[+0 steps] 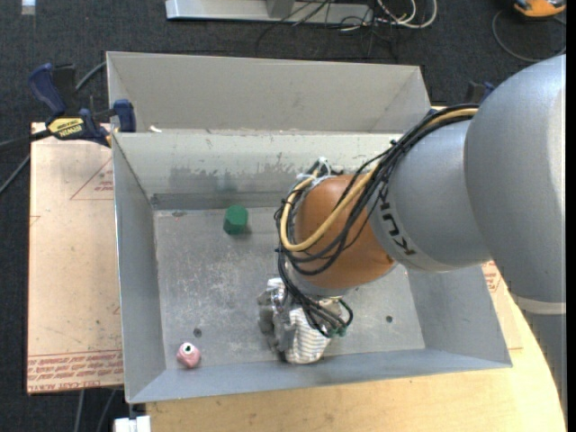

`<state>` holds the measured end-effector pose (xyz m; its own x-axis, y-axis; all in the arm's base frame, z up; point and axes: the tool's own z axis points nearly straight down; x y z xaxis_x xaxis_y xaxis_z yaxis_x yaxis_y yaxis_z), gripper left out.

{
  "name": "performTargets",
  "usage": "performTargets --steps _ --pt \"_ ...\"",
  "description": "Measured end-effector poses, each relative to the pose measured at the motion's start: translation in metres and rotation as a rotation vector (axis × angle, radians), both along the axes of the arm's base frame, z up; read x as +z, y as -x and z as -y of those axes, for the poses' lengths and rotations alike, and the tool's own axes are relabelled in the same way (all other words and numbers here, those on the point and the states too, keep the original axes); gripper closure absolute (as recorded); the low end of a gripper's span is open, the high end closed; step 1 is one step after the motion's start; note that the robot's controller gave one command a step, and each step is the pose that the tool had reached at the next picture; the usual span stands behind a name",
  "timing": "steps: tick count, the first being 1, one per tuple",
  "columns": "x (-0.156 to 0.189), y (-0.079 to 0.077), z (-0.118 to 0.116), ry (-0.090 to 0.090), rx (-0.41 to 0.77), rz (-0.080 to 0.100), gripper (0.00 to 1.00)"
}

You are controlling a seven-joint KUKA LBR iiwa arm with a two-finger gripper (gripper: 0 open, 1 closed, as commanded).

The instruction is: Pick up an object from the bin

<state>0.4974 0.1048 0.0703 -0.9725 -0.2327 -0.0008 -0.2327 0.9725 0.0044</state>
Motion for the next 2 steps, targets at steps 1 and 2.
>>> performTargets --steps 1,2 --pt "0.000 -0.017 0.023 0.000 0.076 0.003 1.00" --pt "0.000 -0.004 0.093 -0.002 0.093 0.002 1.00"
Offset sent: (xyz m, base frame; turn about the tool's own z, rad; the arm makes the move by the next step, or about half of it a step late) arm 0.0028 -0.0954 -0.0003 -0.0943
